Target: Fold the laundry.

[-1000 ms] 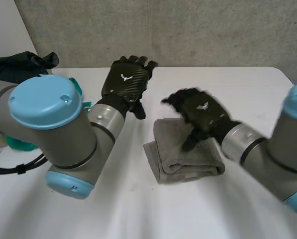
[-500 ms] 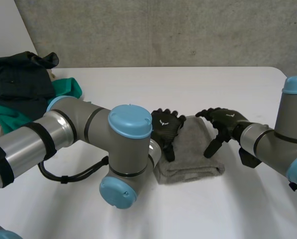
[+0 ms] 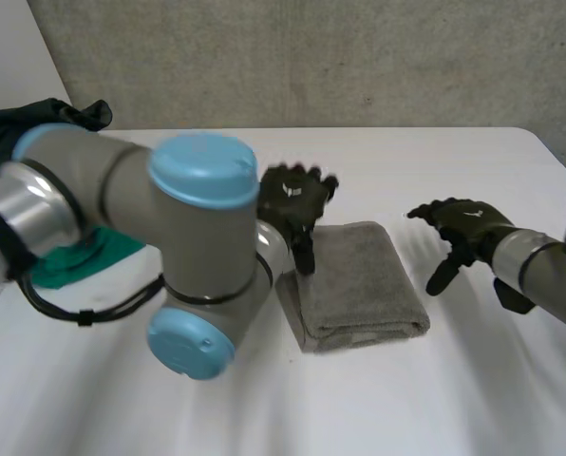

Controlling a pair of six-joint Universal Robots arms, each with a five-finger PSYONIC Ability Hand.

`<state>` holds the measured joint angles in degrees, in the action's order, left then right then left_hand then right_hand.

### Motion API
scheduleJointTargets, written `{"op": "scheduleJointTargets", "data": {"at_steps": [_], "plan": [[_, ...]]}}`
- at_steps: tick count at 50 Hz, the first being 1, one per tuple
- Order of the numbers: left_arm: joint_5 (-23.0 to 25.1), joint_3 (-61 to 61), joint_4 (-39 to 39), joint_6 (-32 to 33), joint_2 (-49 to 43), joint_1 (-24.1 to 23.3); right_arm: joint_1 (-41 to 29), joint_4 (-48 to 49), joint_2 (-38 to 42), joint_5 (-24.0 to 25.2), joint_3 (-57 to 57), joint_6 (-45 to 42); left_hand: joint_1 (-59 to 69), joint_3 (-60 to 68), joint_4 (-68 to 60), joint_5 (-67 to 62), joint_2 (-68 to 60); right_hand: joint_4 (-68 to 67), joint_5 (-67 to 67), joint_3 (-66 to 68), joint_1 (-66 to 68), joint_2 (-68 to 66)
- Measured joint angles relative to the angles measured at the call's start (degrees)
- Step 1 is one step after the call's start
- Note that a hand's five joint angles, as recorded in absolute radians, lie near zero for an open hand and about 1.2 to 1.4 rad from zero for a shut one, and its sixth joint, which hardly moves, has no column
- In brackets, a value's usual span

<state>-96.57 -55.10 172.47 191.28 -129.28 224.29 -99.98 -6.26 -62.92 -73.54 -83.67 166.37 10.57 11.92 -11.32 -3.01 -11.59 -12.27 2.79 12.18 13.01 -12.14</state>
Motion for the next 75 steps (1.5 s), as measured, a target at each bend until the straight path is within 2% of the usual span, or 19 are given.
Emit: {"op": "scheduleJointTargets", "data": {"at_steps": [3,6,7,8,12,16,19,31,33,34,35,37,39,46,52,62,68,72,75], "plan": [[3.3,-0.95,0.78,-0.09,3.01,0.74,1.77,0.86,-1.4,0.26,-3.1,2.78,0.0,0.0,0.0,0.0,0.0,0.0,0.0,0.0,0.0,0.0],[9.1,-2.22,1.19,-0.3,5.58,1.63,2.9,1.91,-2.12,1.15,-6.63,5.38,0.0,0.0,0.0,0.0,0.0,0.0,0.0,0.0,0.0,0.0],[9.1,-2.22,1.19,-0.3,5.58,1.63,2.9,1.91,-2.12,1.15,-6.63,5.38,0.0,0.0,0.0,0.0,0.0,0.0,0.0,0.0,0.0,0.0],[13.82,-3.08,1.27,-0.51,7.04,2.21,3.47,2.89,-2.43,2.22,-9.44,7.08,0.0,0.0,0.0,0.0,0.0,0.0,0.0,0.0,0.0,0.0],[23.96,-4.34,1.08,-1.84,8.93,3.07,3.74,5.96,-2.53,4.96,-14.17,8.93,0.0,0.0,0.0,0.0,0.0,0.0,0.0,0.0,0.0,0.0],[31.52,-4.88,0.86,-4.31,9.75,3.69,3.28,9.15,-2.44,6.68,-17.06,9.72,0.0,0.0,0.0,0.0,0.0,0.0,0.0,0.0,0.0,0.0],[34.05,-4.98,0.8,-5.9,10.01,3.93,2.03,11.49,-2.16,7.31,-18.28,10.5,0.0,0.0,0.0,0.0,0.0,0.0,0.0,0.0,0.0,0.0],[33.66,-5.02,0.92,-7.05,10.02,3.98,-2.82,16.55,0.83,7.01,-16.27,13.89,0.0,0.0,0.0,0.0,0.0,-0.11,0.05,0.15,0.18,-0.11],[33.45,-5.08,0.93,-7.01,9.99,3.98,-3.48,16.73,1.61,6.74,-15.47,14.19,0.0,0.0,0.0,0.0,0.0,-5.71,5.54,6.37,5.71,-6.48],[33.35,-5.13,0.93,-6.99,9.96,3.99,-3.81,16.79,2.13,6.47,-14.99,14.31,0.0,0.0,0.0,0.0,0.0,-12.76,12.51,12.86,12.13,-13.21],[33.26,-5.21,0.94,-6.98,9.95,3.99,-4.17,16.84,2.84,5.98,-14.31,14.42,0.0,0.0,0.0,0.0,0.0,-25.42,24.49,25.63,23.52,-26.31],[33.18,-5.34,0.96,-6.97,9.93,4.01,-4.56,16.88,3.87,4.98,-13.17,14.5,0.0,0.0,0.0,0.0,0.0,-41.83,38.8,40.82,34.49,-41.08],[33.15,-5.47,0.97,-6.96,9.93,4.02,-4.78,16.89,4.79,3.74,-12.12,14.52,0.0,0.0,0.0,0.0,0.0,-51.59,46.41,46.98,39.99,-47.18],[33.17,-5.75,1.1,-6.96,9.93,4.15,-4.51,18.11,6.42,-2.18,-7.14,13.77,0.0,0.0,0.0,0.0,0.0,-56.16,48.01,51.52,42.14,-50.92],[33.2,-5.74,1.19,-7.02,10.05,4.56,-4.08,19.5,8.78,-4.64,-0.16,12.95,0.0,0.0,0.0,0.0,0.0,-56.17,50.46,51.52,42.14,-50.92],[33.2,-5.32,1.29,-7.09,10.21,4.96,2.14,18.16,23.72,-11.36,25.1,12.07,0.0,0.0,0.0,0.0,0.0,-56.2,50.46,52.16,42.14,-50.87],[33.16,-4.89,1.33,-7.04,10.32,4.94,8.18,11.71,38.31,-16.22,50.21,11.97,0.0,0.0,0.0,0.0,0.0,-56.37,51.25,52.89,42.14,-50.87],[33.08,-4.68,1.35,-7.04,10.42,4.93,11.75,7.69,45.74,-17.76,63.5,12.02,0.0,0.0,0.0,0.0,0.0,-56.39,51.25,52.9,42.14,-50.87],[32.82,-4.61,1.35,-7.05,10.43,4.91,14.19,6.36,48.63,-17.95,69.05,12.03,0.0,0.0,0.0,0.0,0.0,-56.39,51.25,52.89,42.14,-50.87]]}}
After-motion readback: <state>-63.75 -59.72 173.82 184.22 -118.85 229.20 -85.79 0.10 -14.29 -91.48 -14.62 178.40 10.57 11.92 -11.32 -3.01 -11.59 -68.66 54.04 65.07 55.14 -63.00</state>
